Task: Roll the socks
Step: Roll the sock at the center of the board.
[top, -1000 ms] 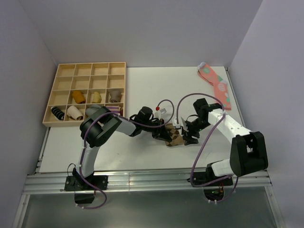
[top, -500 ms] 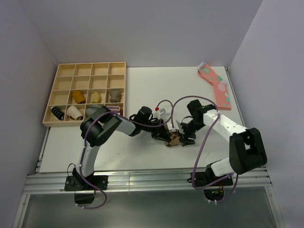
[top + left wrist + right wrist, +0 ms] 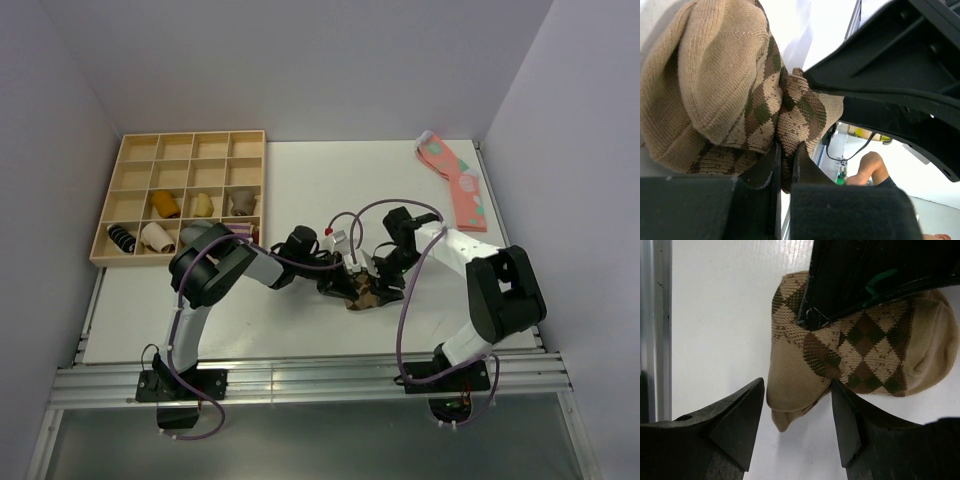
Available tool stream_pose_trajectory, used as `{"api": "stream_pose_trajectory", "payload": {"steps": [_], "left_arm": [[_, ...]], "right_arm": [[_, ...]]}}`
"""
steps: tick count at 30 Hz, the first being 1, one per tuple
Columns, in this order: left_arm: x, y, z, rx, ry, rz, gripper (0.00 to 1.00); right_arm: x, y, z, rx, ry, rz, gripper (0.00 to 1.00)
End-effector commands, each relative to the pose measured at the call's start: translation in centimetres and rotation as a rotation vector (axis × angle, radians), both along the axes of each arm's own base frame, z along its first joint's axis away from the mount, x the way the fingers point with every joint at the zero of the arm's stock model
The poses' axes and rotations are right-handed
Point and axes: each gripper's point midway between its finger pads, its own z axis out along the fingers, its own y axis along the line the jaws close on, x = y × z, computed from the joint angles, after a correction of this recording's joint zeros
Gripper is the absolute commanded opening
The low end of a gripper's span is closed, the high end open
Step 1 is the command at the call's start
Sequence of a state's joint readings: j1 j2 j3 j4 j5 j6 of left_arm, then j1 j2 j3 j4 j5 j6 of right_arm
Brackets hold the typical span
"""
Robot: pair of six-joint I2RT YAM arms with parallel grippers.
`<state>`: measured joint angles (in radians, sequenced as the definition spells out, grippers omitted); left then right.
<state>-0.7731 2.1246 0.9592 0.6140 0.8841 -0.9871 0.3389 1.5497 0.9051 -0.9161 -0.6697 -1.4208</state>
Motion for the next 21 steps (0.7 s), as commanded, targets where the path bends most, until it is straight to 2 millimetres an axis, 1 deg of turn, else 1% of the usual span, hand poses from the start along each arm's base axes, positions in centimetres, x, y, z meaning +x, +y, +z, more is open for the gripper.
{"api": "stream_pose_trajectory", "payload": {"steps": [1,5,8,9,12,13,15,16,17,18,19,20,21], "left_arm": [[-2.9,2.8,-5.7,0.176,0.134,-0.005,0.00],[-3.2,2.9,-5.5,0.160,0.139,-0.011,0.00],[-3.3,2.7,-5.0,0.127,0.138,-0.016,0.02],[-3.2,2.5,-4.6,0.104,0.122,-0.016,0.02],[-2.9,2.4,-4.2,0.095,0.108,0.002,0.09],[-2.6,2.4,-4.0,0.095,0.082,0.012,0.14],[-2.0,2.5,-4.3,0.116,0.044,0.048,0.18],[-1.6,2.4,-3.7,0.104,0.002,0.062,0.22],[-1.1,2.7,-4.1,0.128,-0.022,0.100,0.25],[-0.7,2.7,-3.6,0.122,-0.056,0.116,0.29],[-0.3,2.8,-3.5,0.124,-0.077,0.135,0.29],[0.4,3.0,-3.8,0.144,-0.105,0.181,0.30],[0.7,3.1,-3.5,0.136,-0.127,0.199,0.31]], "right_arm": [[1.5,0.7,0.0,0.004,-0.022,0.000,0.63],[2.2,1.0,0.0,0.001,-0.011,-0.007,0.61],[2.3,1.3,-0.2,-0.001,0.017,-0.014,0.54],[2.5,1.3,-0.1,-0.002,0.024,-0.016,0.48],[2.5,1.4,-0.3,-0.010,0.050,-0.025,0.36],[2.6,1.4,-0.4,-0.014,0.055,-0.029,0.35],[2.8,1.4,-0.4,-0.020,0.050,-0.036,0.32],[2.7,1.3,-0.4,-0.026,0.054,-0.039,0.32],[2.8,1.2,-0.3,-0.031,0.052,-0.041,0.32],[2.9,1.0,-0.2,-0.040,0.046,-0.043,0.31],[2.9,0.9,-0.1,-0.041,0.041,-0.043,0.31],[2.9,0.8,0.0,-0.046,0.041,-0.045,0.31],[3.0,0.8,0.1,-0.050,0.034,-0.045,0.31]]}}
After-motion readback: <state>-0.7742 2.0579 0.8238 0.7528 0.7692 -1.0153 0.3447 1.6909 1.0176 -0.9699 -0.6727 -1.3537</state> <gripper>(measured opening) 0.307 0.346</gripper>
